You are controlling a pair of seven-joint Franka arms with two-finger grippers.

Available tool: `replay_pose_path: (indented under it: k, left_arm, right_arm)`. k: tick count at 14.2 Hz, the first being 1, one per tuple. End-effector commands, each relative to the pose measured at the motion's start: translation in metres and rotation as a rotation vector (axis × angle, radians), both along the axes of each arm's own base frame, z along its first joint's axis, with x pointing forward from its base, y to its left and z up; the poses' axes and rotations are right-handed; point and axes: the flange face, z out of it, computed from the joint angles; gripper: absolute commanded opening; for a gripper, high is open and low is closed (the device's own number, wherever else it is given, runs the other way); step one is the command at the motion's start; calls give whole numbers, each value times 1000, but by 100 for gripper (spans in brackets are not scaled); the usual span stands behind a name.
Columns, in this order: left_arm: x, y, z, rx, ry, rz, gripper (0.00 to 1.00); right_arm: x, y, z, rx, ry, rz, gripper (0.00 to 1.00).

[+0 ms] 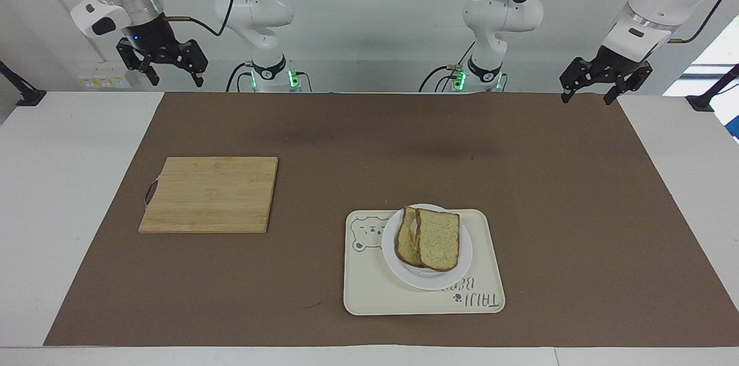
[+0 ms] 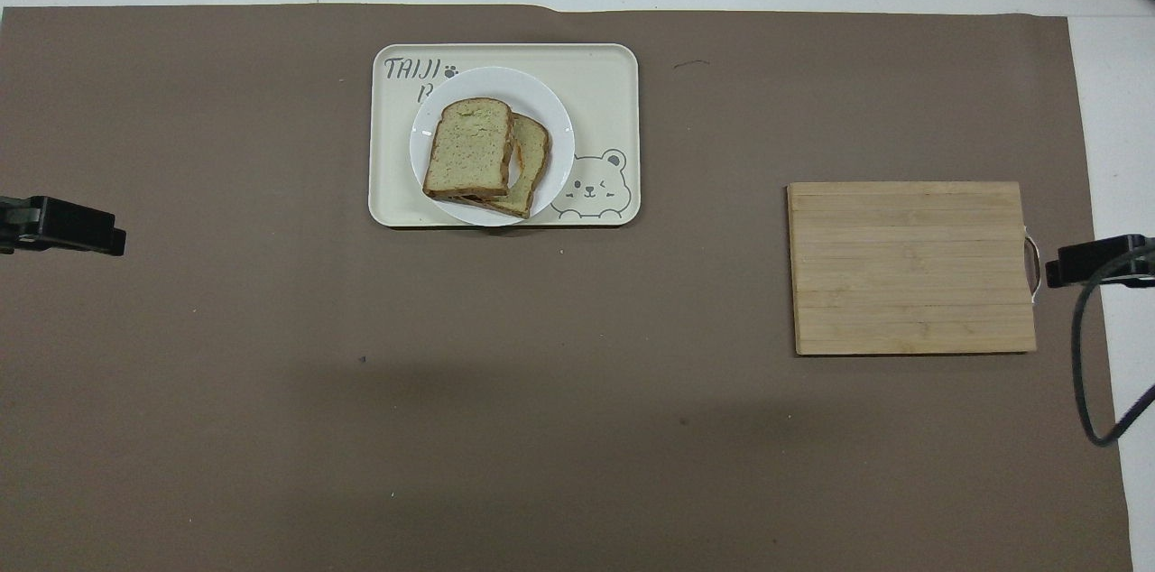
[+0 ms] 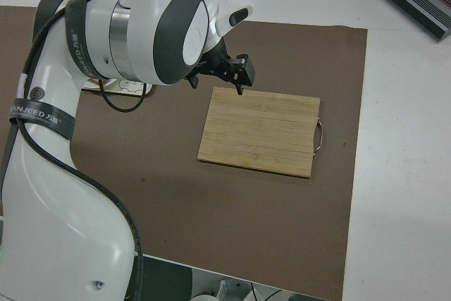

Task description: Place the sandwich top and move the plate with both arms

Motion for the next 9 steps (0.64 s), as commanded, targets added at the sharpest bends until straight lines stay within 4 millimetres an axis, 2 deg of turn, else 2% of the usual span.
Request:
replay_pose_path:
  k: [1, 9]
  left_arm:
    - [-8, 1, 0, 16, -14, -14, 100]
    - [-8, 3, 2, 14, -20, -5, 100]
  right_arm:
    - [-7, -7, 0, -7, -2, 14, 100]
    - [-7, -7, 0, -7, -3, 16, 100]
